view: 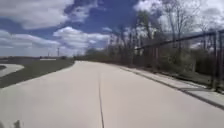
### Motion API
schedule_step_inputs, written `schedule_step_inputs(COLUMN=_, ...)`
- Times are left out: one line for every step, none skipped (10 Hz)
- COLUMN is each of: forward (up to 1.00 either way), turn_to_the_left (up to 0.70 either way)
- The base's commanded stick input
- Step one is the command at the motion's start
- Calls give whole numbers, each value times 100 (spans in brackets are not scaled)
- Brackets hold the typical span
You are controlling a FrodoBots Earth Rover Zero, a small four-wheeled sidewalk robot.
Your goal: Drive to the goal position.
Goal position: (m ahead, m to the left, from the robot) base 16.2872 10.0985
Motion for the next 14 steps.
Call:
schedule_step_inputs(forward=100, turn_to_the_left=0)
schedule_step_inputs(forward=100, turn_to_the_left=0)
schedule_step_inputs(forward=100, turn_to_the_left=0)
schedule_step_inputs(forward=100, turn_to_the_left=0)
schedule_step_inputs(forward=100, turn_to_the_left=0)
schedule_step_inputs(forward=100, turn_to_the_left=0)
schedule_step_inputs(forward=100, turn_to_the_left=0)
schedule_step_inputs(forward=100, turn_to_the_left=0)
schedule_step_inputs(forward=100, turn_to_the_left=0)
schedule_step_inputs(forward=100, turn_to_the_left=0)
schedule_step_inputs(forward=100, turn_to_the_left=0)
schedule_step_inputs(forward=100, turn_to_the_left=0)
schedule_step_inputs(forward=100, turn_to_the_left=0)
schedule_step_inputs(forward=100, turn_to_the_left=0)
